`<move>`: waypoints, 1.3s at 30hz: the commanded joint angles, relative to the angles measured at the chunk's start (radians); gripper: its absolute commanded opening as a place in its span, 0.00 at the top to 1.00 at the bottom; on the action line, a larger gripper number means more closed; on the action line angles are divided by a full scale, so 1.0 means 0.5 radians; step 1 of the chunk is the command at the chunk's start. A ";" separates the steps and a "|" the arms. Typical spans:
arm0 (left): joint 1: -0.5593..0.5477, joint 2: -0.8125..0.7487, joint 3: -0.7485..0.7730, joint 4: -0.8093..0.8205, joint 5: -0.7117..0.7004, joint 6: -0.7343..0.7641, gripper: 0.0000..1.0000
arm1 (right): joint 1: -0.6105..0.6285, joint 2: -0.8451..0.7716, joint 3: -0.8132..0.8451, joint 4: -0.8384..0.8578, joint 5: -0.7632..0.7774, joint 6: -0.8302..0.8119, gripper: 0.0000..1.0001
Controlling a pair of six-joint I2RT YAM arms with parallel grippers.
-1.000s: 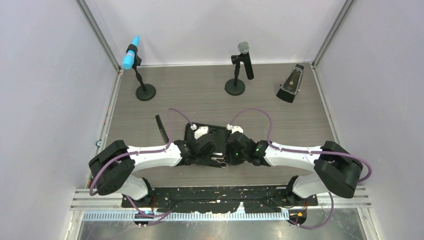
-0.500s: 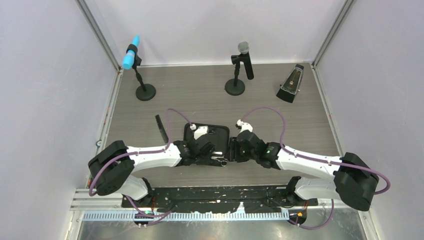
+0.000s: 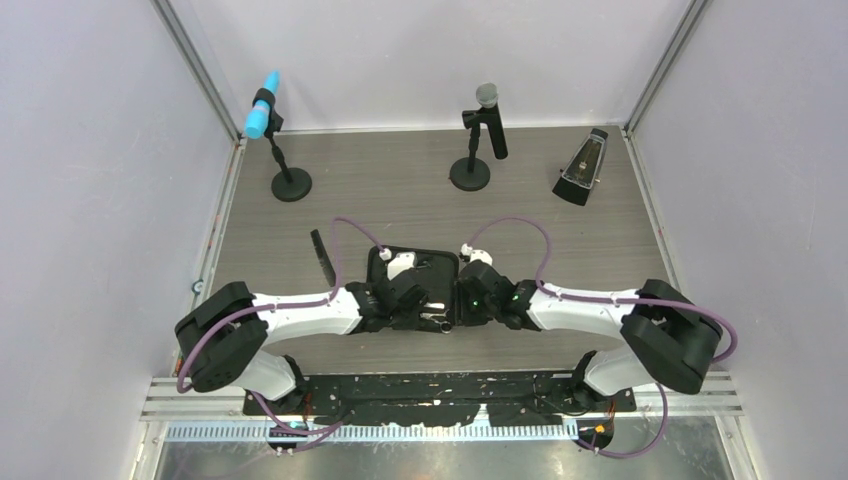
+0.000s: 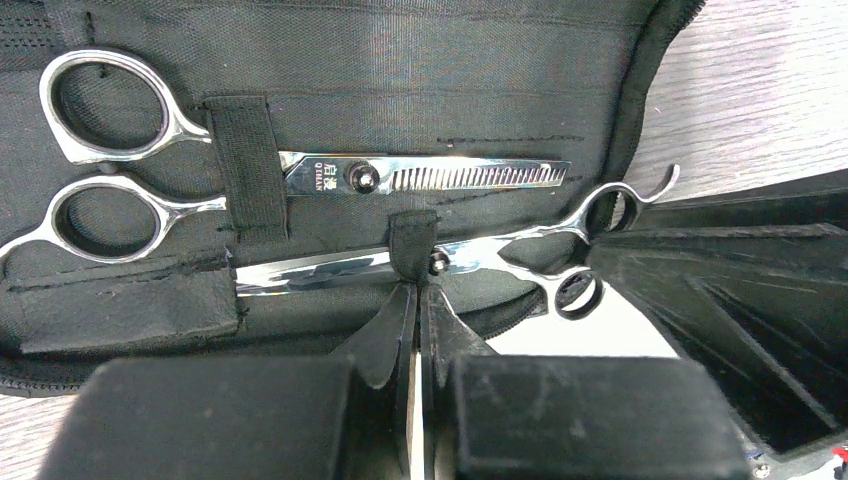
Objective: Sort the hair-cutting tools
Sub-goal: Place the scissors in the hairdressing tool bag.
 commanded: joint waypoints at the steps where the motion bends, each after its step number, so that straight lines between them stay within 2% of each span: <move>1: 0.002 -0.046 0.011 0.159 -0.084 0.032 1.00 | 0.092 0.131 0.177 0.097 -0.037 -0.077 0.71; 7: -0.008 -0.116 0.008 0.194 -0.147 0.090 1.00 | 0.186 0.209 0.245 0.077 -0.012 -0.122 0.80; 17: -0.008 -0.349 -0.190 0.533 0.013 0.295 1.00 | 0.143 0.150 0.086 0.510 -0.263 -0.334 0.81; 21: -0.010 -0.300 -0.162 0.573 0.153 0.346 1.00 | 0.112 0.169 0.113 0.530 -0.249 -0.377 0.81; 26: -0.012 -0.282 -0.177 0.528 0.098 0.279 1.00 | 0.063 0.192 0.160 0.499 -0.242 -0.407 0.81; 30: -0.011 -0.289 -0.172 0.482 0.051 0.252 1.00 | 0.055 0.018 0.134 0.330 -0.174 -0.449 0.78; 34: -0.009 -0.237 -0.124 0.399 0.039 0.241 1.00 | 0.052 -0.165 0.104 0.129 -0.101 -0.457 0.69; 39: -0.010 -0.185 -0.066 0.327 0.042 0.241 1.00 | 0.048 -0.225 0.054 0.092 -0.110 -0.426 0.65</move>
